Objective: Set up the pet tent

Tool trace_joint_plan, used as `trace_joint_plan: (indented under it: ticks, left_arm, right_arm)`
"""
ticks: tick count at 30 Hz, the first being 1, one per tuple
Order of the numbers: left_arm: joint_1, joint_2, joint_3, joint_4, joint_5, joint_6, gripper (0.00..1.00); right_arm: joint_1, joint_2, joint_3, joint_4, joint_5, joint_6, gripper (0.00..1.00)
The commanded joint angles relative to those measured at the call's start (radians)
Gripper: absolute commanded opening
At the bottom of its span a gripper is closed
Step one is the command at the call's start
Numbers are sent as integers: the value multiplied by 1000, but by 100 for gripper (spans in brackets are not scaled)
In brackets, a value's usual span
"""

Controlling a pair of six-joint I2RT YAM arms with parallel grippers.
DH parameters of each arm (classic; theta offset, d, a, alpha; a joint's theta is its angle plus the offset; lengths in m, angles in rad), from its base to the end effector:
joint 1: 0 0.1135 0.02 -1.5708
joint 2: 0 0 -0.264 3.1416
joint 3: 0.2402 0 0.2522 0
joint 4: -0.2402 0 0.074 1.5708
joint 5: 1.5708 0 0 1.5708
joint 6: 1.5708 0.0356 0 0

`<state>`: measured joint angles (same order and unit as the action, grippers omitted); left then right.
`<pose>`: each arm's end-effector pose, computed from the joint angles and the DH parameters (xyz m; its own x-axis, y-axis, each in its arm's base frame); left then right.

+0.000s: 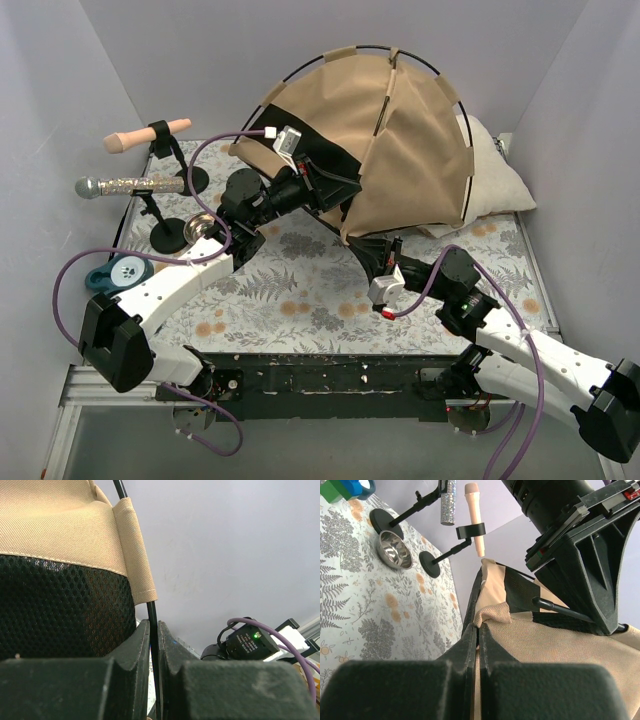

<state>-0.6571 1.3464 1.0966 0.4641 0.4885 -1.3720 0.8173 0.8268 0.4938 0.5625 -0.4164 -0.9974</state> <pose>0.2404 -0.2065 0.3909 -0.8514 -0.4364 -0.2908 0.3433 -0.0446 -0.9382 0.1237 0.1529 0.3086 0.8711 -0.1943 -0.4510 -0.3773 0.3230 -0.8679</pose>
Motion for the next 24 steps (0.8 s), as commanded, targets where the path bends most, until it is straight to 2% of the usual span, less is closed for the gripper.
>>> trace_joint_plan:
  ticks: [1,13,24]
  left_arm:
    - [5,-13,3,38,-68,30,0]
    - [-16,-32,-61,25,-85,33,0]
    - [-16,5,-30,38,-108,47,0]
  right_arm:
    - [19,1,22,68,2,45,1]
    - [17,-6,17,128,37,62,1]
    - [25,-49,-18,89,-32,-6,1]
